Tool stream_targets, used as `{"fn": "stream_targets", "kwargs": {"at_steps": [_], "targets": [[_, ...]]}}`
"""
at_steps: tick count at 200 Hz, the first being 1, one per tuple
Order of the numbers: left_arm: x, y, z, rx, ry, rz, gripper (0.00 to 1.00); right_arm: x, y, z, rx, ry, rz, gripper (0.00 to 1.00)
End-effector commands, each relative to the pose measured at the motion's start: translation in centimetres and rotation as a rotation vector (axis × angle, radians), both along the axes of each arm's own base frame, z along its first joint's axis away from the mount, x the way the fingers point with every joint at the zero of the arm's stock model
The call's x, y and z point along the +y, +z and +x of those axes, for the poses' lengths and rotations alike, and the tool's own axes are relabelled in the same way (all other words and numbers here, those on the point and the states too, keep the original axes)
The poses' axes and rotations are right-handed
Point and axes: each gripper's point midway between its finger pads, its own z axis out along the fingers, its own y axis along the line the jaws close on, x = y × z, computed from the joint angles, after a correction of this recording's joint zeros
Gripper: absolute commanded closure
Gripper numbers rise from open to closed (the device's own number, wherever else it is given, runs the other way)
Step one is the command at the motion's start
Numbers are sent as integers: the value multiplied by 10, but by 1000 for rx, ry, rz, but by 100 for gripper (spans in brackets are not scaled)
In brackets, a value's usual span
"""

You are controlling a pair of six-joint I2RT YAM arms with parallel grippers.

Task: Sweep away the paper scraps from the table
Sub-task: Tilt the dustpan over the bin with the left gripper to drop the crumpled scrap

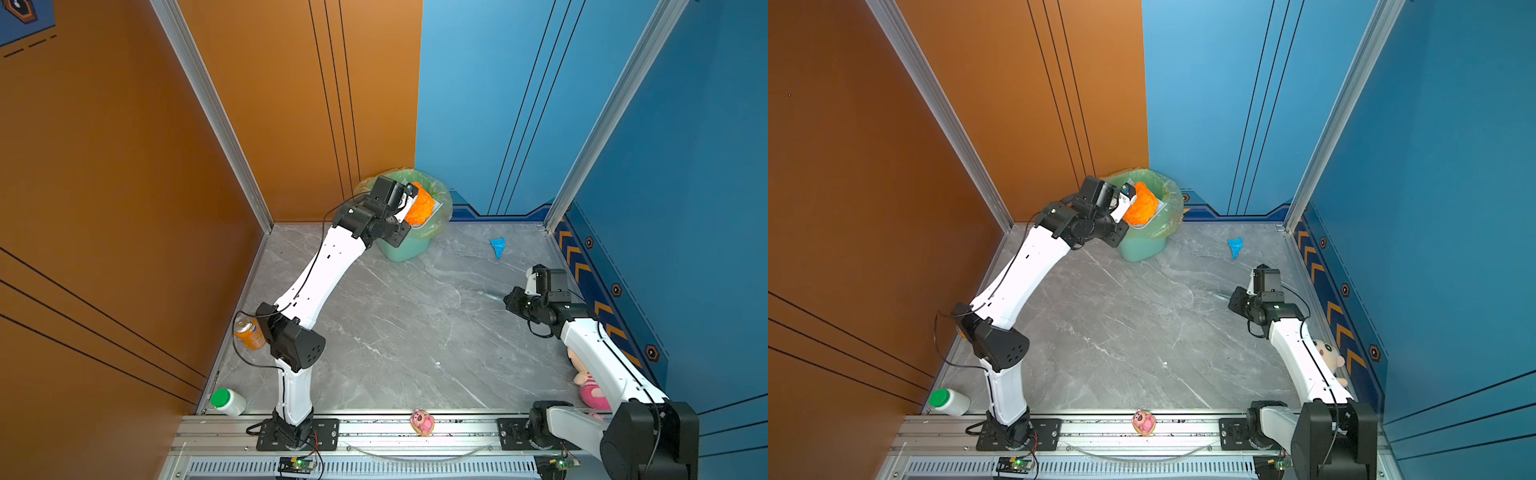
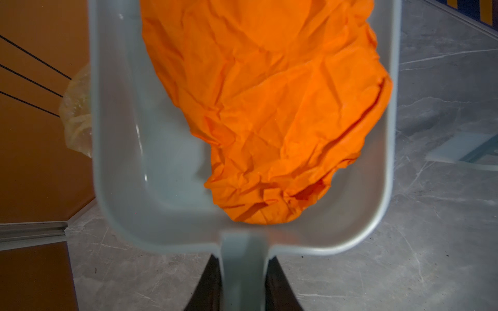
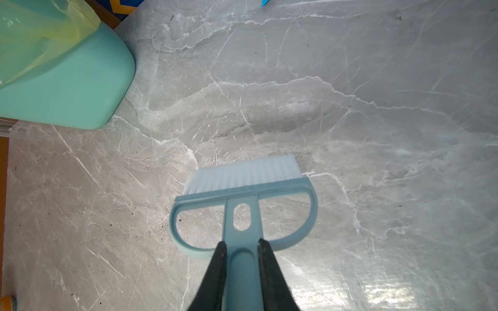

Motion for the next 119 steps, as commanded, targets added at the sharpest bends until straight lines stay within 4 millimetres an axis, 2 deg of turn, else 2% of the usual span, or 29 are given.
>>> {"fn": "stream_targets", "kwargs": {"at_steps": [1, 42, 119], "targets": [[15, 16, 15, -58, 43, 29, 100, 3, -2, 2, -6, -1, 17, 100], [35, 31, 40, -122, 109, 41, 100, 3, -3, 1, -4, -5, 18, 100], [72, 37, 84, -217, 254, 136, 100, 3, -1, 0, -12, -10, 22, 100]]}}
